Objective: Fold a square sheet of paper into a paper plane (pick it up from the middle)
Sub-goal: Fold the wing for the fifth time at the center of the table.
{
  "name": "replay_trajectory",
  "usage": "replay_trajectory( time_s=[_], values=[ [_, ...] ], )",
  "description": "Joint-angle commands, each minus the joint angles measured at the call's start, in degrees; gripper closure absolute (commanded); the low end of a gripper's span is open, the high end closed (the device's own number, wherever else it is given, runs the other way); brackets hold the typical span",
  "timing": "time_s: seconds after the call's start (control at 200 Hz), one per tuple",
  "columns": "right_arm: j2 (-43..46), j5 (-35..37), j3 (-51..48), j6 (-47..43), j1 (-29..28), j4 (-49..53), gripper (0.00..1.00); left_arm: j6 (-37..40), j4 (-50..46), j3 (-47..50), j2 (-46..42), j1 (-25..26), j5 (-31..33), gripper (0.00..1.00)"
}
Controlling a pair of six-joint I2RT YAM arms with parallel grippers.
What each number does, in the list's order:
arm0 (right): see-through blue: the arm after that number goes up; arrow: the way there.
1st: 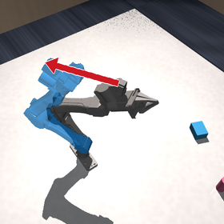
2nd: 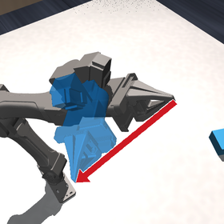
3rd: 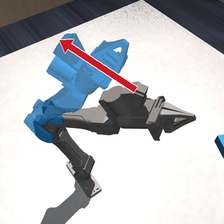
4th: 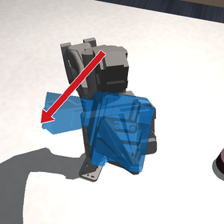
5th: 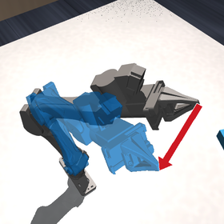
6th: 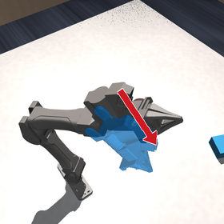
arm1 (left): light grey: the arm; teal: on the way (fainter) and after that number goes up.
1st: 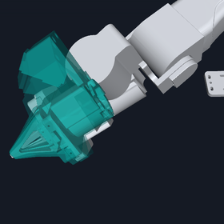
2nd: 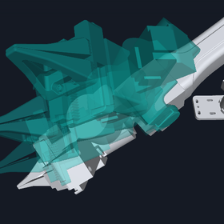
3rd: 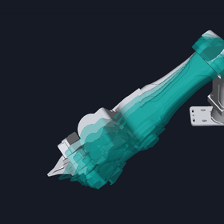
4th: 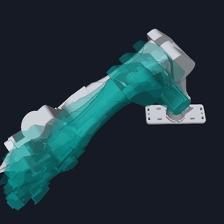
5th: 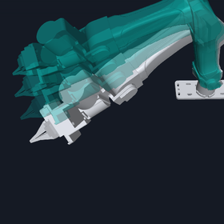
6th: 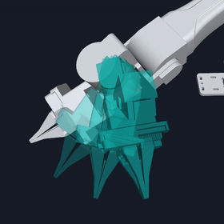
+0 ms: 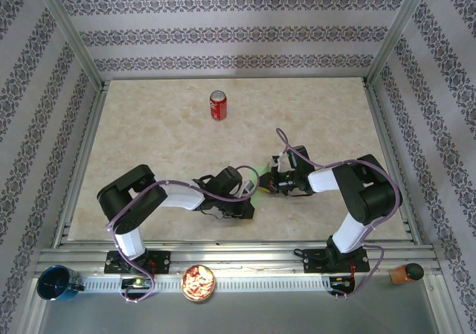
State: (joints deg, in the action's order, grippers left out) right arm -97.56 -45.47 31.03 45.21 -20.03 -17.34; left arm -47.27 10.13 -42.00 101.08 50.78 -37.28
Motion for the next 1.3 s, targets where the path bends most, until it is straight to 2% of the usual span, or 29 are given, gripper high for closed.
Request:
replay_trajectory(
  time_s=[0.0, 0.21, 0.34, 0.395, 0.61, 0.869, 1.054, 1.294],
  values=[
    [-2.11, 8.1, -1.06, -0.54, -0.28, 4.95, 0.98, -1.41, -5.38, 3.91, -1.87, 1.82, -0.72, 0.96],
    [-1.67, 8.2, -1.32, -0.22, -0.27, 4.95, 0.98, -5.38, 1.18, 9.17, -10.08, 2.13, -1.54, 0.95],
    [-1.67, 8.21, -1.3, -0.11, -0.36, 4.82, 0.98, -2.31, -4.36, 4.25, -12.85, 1.53, -0.8, 0.92],
    [-1.5, 8.2, -1.48, 0.12, -0.36, 4.62, 0.98, -0.93, -6.94, 1.29, -11.85, 0.59, -0.93, 0.92],
    [-0.75, 7.99, -1.91, 0.32, -0.45, 4.51, 0.98, -1.13, -5.82, -6.47, -4.72, -4.06, -0.81, 0.94],
    [-0.18, 8.04, -1.67, 0.65, -0.62, 4.86, 0.97, 1.02, -9.25, -13.39, 1.93, -4.47, 2.25, 0.95],
    [-0.26, 7.77, -1.06, 0.58, -1.04, 5.27, 0.97, 3.19, -13.45, -15.14, 3.84, -4.47, 7.04, 0.95],
    [0.07, 7.82, -1.58, 1.02, -1.06, 4.69, 0.98, 4.54, -16.22, -15.77, 7.1, -4.38, 9.87, 0.96]
  ],
)
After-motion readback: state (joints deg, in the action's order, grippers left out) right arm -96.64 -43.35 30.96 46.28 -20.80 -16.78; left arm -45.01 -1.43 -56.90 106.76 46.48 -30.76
